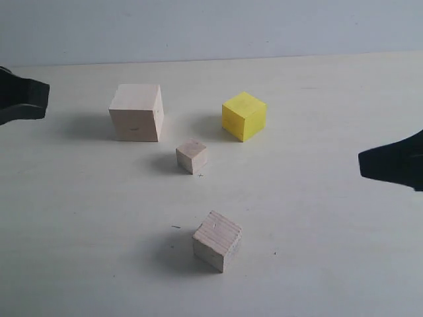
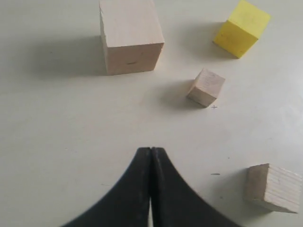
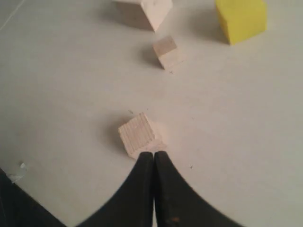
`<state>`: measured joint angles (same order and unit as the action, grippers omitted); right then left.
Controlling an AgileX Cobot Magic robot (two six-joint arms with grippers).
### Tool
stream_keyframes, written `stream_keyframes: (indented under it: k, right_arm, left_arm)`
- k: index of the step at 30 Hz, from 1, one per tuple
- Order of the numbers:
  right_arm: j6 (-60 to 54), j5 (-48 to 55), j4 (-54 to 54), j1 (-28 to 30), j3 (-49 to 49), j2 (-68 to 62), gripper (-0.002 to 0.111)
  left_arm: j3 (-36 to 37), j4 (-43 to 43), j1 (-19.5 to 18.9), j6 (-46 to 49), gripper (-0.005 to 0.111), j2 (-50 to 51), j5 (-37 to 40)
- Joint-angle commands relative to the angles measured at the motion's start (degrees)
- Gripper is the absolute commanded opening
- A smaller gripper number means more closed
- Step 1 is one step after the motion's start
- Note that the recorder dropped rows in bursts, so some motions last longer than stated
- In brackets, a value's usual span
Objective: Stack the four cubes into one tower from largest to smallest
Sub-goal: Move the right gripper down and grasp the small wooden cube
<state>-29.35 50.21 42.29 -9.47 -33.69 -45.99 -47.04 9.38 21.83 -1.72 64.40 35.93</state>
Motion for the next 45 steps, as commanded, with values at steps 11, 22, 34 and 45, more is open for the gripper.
stream_keyframes:
  k: [11,22,34,45]
  right_arm:
    - [-1.1,-7.6,0.7,-0.2,-0.5,-4.7,0.0]
    - [-2.9,-17.0,1.8,-0.2,-0.5,-5.3,0.0]
    - [-35.8,-11.0,28.5,-1.5,-5.3,-22.3,0.0]
    - [-37.7,-10.9,18.6,-13.6,-25.7,-44.9,0.019]
  left_arm:
    - [-0.6,1.9,0.3,0.0,0.0,1.0,-17.2]
    - [-4.1,2.1,0.3,0.0,0.0,8.8,-14.5]
    - [-4.1,2.3,0.3,0.0,0.0,7.2,-7.2]
    - [-4.1,2.7,0.3,-0.2,0.0,3.6,-2.1]
